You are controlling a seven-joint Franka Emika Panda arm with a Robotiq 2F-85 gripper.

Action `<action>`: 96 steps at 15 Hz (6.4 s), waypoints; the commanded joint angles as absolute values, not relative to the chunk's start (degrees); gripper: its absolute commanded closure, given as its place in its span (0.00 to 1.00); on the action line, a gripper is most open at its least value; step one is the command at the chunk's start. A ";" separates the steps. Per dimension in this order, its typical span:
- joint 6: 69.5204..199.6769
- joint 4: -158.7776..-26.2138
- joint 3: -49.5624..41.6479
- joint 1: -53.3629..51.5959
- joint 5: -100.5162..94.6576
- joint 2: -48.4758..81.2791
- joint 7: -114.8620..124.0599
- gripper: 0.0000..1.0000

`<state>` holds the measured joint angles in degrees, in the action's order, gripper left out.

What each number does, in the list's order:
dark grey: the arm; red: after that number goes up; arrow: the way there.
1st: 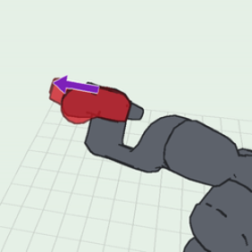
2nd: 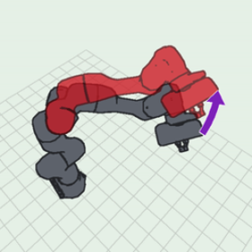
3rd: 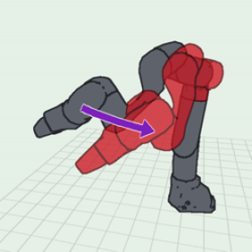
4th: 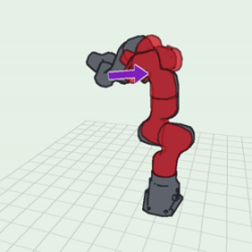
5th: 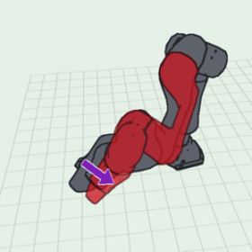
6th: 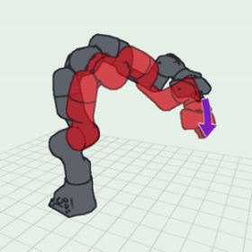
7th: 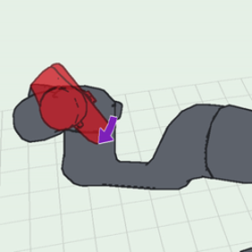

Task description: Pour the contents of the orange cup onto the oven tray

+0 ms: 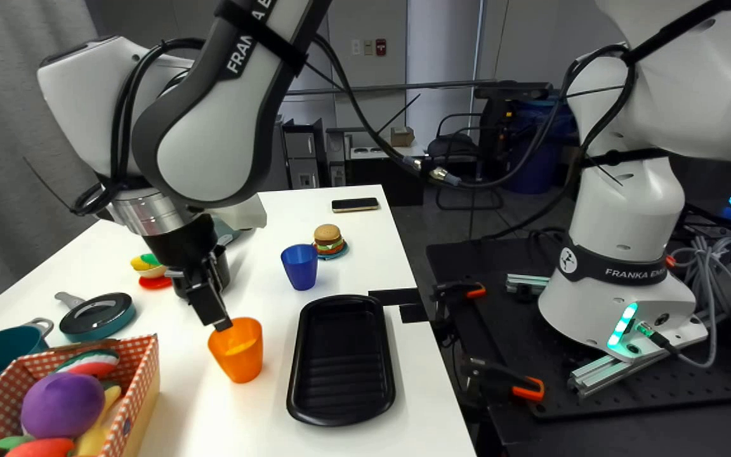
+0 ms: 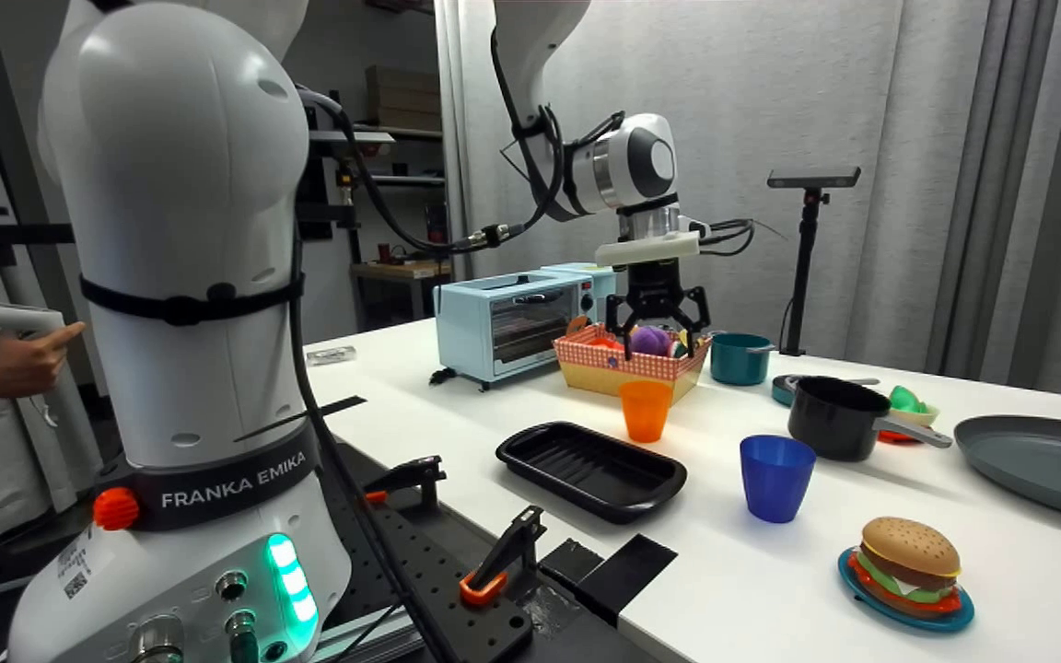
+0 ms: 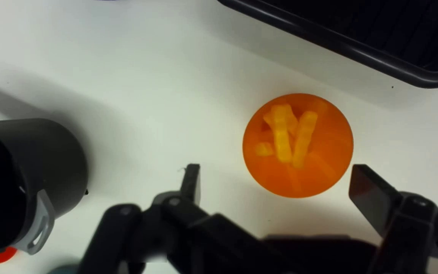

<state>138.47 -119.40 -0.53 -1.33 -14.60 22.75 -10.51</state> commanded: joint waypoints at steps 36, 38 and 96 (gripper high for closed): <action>138.66 -118.06 -3.48 0.93 -14.78 26.50 -5.61 0.00; 138.41 -118.19 -3.20 0.86 -14.51 26.85 -5.86 0.00; 143.64 -131.36 -8.93 0.84 -20.58 15.70 5.71 0.99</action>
<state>141.98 -126.98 -8.02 1.77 -18.45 19.36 3.06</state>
